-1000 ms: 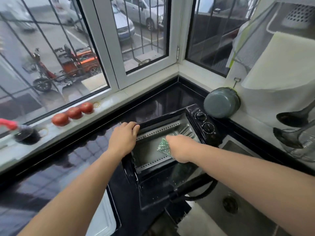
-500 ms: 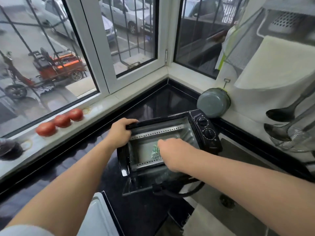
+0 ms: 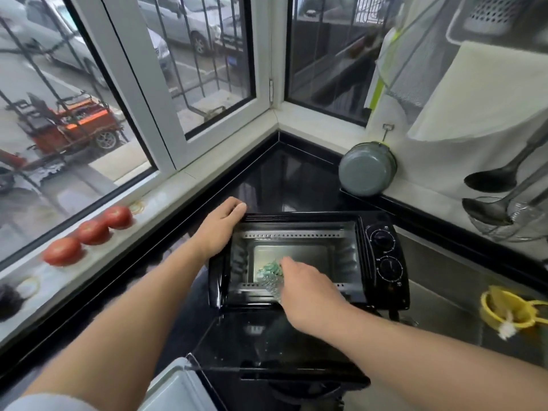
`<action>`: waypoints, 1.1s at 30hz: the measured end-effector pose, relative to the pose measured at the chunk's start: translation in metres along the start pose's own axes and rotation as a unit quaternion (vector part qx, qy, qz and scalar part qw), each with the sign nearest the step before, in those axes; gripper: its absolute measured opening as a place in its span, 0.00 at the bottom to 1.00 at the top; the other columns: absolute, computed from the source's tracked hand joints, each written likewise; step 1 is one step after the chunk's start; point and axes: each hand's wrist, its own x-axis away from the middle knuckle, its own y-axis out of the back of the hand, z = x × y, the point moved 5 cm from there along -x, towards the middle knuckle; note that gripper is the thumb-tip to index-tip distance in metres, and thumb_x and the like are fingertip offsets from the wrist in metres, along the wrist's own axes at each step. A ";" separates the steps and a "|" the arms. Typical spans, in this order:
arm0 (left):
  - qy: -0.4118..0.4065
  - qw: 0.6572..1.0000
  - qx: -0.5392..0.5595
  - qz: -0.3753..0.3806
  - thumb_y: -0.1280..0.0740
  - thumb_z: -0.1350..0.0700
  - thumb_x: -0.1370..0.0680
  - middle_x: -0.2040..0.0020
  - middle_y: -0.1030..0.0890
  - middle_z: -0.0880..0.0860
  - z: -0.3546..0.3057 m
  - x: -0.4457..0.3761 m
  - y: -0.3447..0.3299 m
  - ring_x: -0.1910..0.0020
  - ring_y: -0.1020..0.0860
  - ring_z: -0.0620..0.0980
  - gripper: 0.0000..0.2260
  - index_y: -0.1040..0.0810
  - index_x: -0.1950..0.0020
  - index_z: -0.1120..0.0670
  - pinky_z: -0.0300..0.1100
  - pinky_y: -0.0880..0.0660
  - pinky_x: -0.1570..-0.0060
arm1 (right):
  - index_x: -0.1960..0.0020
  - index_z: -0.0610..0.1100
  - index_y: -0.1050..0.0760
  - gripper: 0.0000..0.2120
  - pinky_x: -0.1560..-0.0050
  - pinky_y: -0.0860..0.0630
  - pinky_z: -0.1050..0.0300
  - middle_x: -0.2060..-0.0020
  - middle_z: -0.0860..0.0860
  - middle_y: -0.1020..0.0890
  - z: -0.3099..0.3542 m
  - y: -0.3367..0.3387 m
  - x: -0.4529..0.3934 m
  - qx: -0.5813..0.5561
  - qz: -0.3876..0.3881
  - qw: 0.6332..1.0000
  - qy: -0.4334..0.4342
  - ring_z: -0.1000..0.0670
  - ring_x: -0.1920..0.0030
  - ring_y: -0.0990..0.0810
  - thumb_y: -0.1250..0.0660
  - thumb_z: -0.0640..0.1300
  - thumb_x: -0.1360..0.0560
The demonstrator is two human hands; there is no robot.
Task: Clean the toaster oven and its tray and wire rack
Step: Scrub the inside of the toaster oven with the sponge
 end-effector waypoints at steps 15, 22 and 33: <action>0.115 0.981 0.144 -0.053 0.41 0.39 0.17 0.50 0.13 0.56 0.019 0.020 -0.006 0.52 0.16 0.52 0.21 0.15 0.45 0.51 0.53 0.22 0.42 | 0.45 0.49 0.23 0.06 0.54 0.29 0.55 0.51 0.53 0.18 0.003 -0.071 -0.095 -0.364 -0.060 0.926 -0.078 0.47 0.48 0.21 0.34 0.49 0.21; 0.121 0.983 0.109 -0.086 0.46 0.37 0.14 0.48 0.12 0.54 0.018 0.025 -0.005 0.46 0.14 0.53 0.24 0.14 0.45 0.47 0.51 0.23 0.39 | 0.43 0.49 0.19 0.10 0.48 0.23 0.54 0.48 0.48 0.15 -0.001 -0.063 -0.127 -0.373 -0.093 0.914 -0.129 0.42 0.46 0.19 0.33 0.44 0.23; 0.132 0.976 0.134 -0.111 0.44 0.41 0.13 0.48 0.12 0.56 0.012 0.033 -0.006 0.46 0.15 0.56 0.23 0.13 0.44 0.53 0.60 0.24 0.34 | 0.45 0.45 0.22 0.08 0.46 0.28 0.57 0.47 0.53 0.25 0.019 -0.075 -0.107 -0.405 -0.116 0.903 -0.084 0.49 0.46 0.23 0.37 0.41 0.22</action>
